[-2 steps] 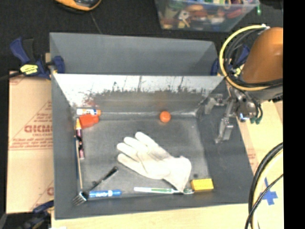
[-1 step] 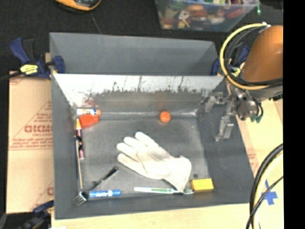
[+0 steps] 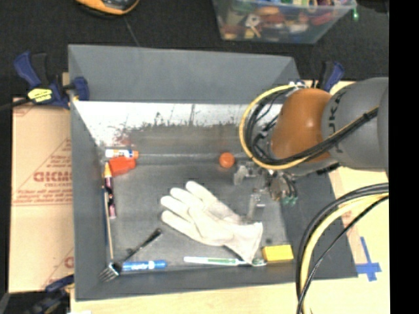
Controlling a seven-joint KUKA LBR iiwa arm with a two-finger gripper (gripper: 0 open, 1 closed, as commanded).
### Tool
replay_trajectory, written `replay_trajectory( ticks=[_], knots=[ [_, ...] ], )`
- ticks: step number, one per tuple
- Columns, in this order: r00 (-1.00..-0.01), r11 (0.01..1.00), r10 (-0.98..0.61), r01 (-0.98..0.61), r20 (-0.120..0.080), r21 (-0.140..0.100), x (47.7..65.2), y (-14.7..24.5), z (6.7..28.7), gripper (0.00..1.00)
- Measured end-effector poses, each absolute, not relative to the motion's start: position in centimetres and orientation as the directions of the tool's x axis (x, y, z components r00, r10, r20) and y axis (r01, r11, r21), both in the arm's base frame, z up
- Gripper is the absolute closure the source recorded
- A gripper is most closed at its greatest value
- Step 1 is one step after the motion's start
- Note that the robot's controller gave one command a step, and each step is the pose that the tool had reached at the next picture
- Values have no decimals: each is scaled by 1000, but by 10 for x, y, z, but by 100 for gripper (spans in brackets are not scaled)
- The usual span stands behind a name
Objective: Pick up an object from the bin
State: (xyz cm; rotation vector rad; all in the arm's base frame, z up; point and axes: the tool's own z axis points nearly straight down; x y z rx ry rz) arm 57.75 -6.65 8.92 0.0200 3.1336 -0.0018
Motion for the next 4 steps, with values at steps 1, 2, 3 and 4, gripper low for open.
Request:
replay_trajectory(
  ticks=[1,2,3,4],
  knots=[
    [-983,983,184,184,-19,-2,581,-68,151,0],
    [-977,977,215,215,-6,4,599,20,100,0],
    [-828,828,560,560,-27,8,572,1,70,0],
    [-906,906,423,423,-10,6,563,21,72,100]
  ],
)
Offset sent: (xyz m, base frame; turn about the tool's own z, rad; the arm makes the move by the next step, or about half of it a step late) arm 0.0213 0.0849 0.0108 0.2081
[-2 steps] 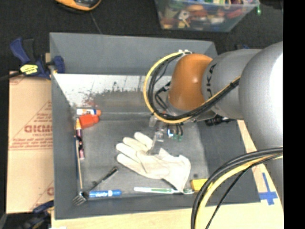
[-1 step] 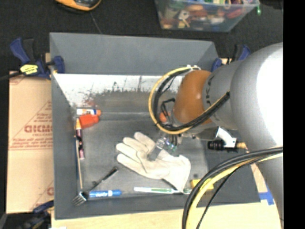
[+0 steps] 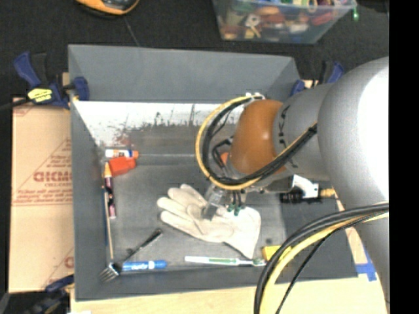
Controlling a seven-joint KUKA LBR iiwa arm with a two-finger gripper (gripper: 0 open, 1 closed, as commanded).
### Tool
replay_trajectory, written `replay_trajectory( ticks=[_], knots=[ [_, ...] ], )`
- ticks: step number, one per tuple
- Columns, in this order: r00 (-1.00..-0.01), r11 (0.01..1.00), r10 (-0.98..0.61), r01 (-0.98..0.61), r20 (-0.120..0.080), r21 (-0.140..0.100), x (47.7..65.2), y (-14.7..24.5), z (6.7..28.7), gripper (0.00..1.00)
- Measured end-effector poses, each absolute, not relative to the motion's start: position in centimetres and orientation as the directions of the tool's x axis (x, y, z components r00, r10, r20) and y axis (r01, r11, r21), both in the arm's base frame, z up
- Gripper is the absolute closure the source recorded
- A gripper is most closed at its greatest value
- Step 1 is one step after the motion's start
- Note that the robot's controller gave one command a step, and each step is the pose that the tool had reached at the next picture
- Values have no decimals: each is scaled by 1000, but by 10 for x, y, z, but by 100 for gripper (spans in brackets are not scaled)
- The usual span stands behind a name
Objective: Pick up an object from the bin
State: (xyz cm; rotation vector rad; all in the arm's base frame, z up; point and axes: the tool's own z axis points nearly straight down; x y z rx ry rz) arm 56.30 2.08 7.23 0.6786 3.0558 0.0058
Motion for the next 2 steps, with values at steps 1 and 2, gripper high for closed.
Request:
replay_trajectory(
  ticks=[1,2],
  knots=[
    [-906,906,423,423,-11,6,563,21,73,100],
    [-907,908,420,420,-10,6,563,20,99,100]
  ],
)
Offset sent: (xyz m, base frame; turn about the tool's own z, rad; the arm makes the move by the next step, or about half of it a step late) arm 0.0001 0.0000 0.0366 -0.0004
